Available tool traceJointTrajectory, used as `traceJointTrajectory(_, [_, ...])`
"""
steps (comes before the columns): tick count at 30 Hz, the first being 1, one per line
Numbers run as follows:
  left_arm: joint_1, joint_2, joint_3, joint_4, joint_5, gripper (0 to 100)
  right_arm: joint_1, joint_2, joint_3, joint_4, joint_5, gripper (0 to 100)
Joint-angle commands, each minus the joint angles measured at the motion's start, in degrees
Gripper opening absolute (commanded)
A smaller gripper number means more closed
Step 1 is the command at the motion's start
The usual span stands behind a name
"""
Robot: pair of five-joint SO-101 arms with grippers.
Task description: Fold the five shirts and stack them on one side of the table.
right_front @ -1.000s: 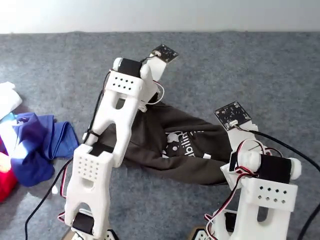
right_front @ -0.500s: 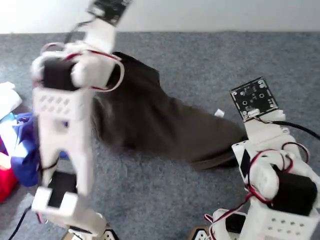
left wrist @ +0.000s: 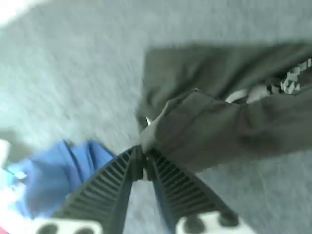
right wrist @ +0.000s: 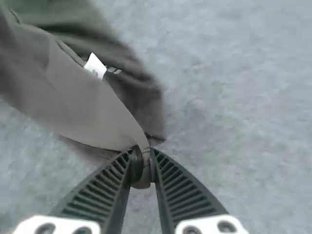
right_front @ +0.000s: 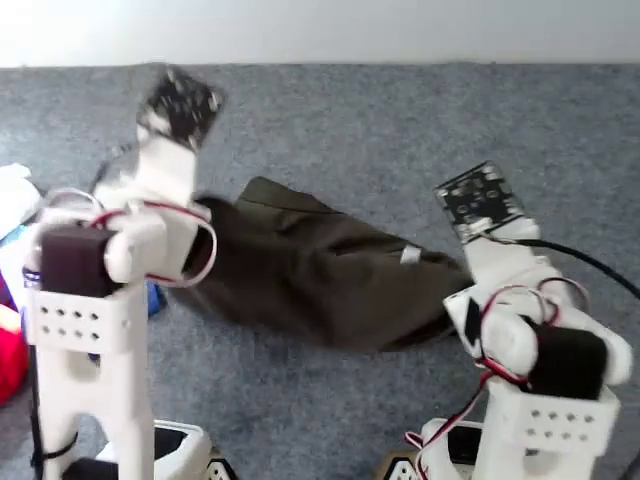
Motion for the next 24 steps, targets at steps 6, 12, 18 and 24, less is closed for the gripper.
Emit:
traceJointTrajectory(6, [-0.3, 5.2, 28.0, -11.5, -3.9, 1, -2.3, 0.0, 15.2, -10.4, -0.6, 0.9])
traceJointTrajectory(12, [-0.7, 21.5, 25.2, -11.8, -7.7, 4, -2.3, 0.0, 18.8, -13.8, -0.6, 0.9])
traceJointTrajectory(18, [-3.9, 26.6, 12.2, -1.6, -7.3, 17, -1.7, -0.5, 18.9, -12.8, -0.6, 0.9])
traceJointTrajectory(24, [-6.8, 26.3, 4.5, 0.6, -9.6, 21, 4.8, -0.5, 18.9, -12.5, 0.2, 0.9])
